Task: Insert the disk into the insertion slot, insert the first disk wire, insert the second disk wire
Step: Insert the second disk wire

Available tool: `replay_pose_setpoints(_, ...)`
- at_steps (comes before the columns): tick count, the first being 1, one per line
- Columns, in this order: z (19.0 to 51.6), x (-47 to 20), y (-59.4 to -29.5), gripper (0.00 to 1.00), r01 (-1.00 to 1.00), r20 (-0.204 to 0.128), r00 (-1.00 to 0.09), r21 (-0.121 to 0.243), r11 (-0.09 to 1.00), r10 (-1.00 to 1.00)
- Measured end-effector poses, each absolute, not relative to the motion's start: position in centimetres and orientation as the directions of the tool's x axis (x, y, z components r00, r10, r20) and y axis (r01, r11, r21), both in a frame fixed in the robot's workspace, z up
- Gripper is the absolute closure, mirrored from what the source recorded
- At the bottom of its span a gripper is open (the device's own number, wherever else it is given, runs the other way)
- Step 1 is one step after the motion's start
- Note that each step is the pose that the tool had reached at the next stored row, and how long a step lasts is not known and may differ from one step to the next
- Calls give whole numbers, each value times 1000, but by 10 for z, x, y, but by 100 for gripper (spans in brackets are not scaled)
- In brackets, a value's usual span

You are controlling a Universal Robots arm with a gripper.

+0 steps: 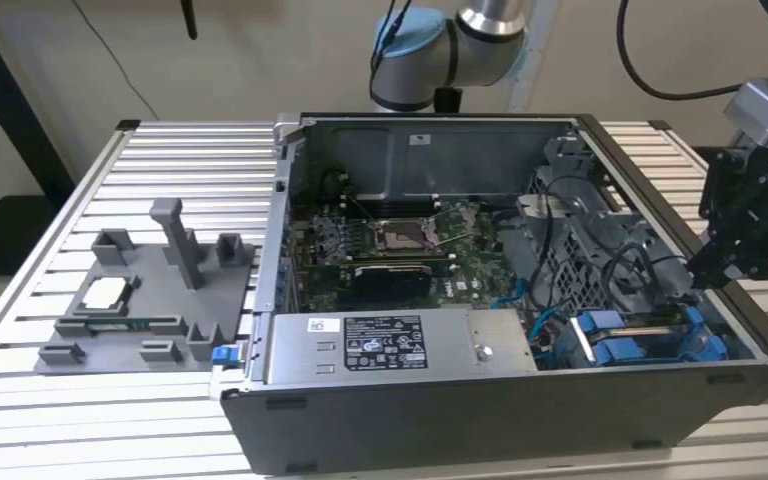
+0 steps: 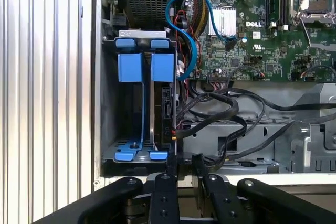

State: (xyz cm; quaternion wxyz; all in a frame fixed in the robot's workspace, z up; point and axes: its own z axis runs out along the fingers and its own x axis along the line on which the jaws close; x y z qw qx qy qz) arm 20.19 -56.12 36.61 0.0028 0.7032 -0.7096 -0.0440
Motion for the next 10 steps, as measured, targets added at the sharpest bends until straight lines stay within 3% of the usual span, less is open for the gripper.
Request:
replay_pose_setpoints(4,366,202,-561,76,-998,-58,-11,66,7,-998)
replay_pose_setpoints(5,366,202,-561,84,-998,-58,-11,66,7,-998)
replay_pose_setpoints(10,366,202,-561,84,-998,-57,-11,66,7,-998)
